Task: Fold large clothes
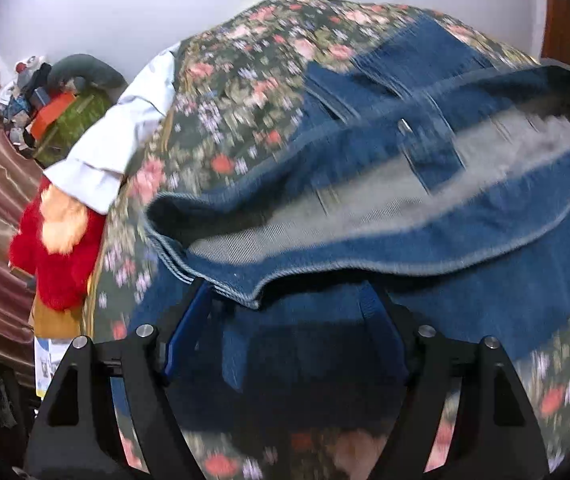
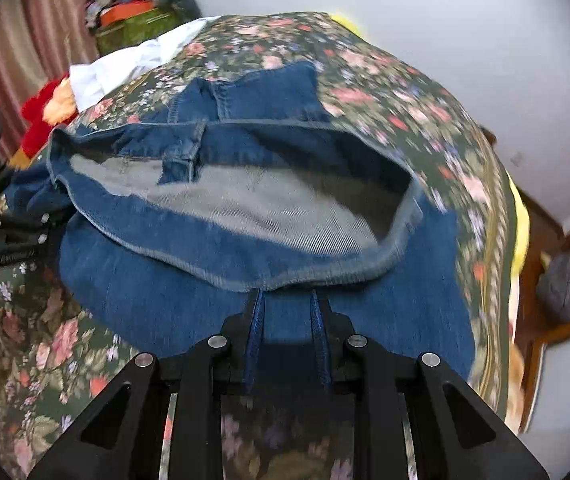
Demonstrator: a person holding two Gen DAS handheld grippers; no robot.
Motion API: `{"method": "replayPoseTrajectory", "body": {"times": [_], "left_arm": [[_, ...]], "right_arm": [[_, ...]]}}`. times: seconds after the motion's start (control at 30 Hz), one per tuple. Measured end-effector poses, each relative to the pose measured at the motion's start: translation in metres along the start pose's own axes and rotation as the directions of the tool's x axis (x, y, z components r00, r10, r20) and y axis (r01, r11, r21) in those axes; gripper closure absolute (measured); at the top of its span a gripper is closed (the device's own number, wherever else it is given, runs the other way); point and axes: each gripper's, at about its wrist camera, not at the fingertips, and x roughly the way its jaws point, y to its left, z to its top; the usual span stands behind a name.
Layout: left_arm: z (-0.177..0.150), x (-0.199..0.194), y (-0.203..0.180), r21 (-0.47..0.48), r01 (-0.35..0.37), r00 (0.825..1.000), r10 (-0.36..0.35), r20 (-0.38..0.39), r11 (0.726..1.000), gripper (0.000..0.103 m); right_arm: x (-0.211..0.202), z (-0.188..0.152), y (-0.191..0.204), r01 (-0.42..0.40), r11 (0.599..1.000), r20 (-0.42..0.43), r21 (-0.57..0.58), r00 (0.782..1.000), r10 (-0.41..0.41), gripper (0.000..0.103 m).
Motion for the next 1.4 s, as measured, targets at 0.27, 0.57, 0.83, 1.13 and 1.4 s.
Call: {"method": "replayPoseTrajectory", "body": {"times": [0.27, 0.57, 0.83, 1.13, 1.4], "left_arm": [[0.069, 0.04, 0.058, -0.129, -0.099, 0.995, 0.101, 0.008, 0.987, 0.027], [0.065, 0.003, 0.077, -0.188, 0.004, 0.998, 0.007, 0.06, 0.982, 0.027], [0.022, -0.037, 0.036, -0.094, 0.151, 0.988, -0.148, 0.042, 0.984, 0.025], [-0.019, 0.001, -0.022, -0.056, 0.169, 0.98, -0.174, -0.096, 0.984, 0.021], [-0.034, 0.009, -0.044, -0.016, 0.079, 0.995, -0.08, -0.053, 0.997, 0.014]], "right_arm": [[0.035, 0.068, -0.028, 0.175, 0.983, 0.058, 0.06, 0.982, -0.178, 0.084], [0.002, 0.062, -0.042, 0.08, 0.987, 0.084, 0.143, 0.992, -0.092, 0.084], [-0.028, 0.022, -0.01, 0.005, 0.999, 0.042, 0.046, 0.999, -0.007, 0.084], [0.008, -0.017, 0.009, 0.151, 0.988, -0.026, -0.039, 0.988, -0.152, 0.055], [0.003, -0.029, -0.015, 0.227, 0.974, 0.016, 0.015, 0.974, -0.227, 0.0]]}}
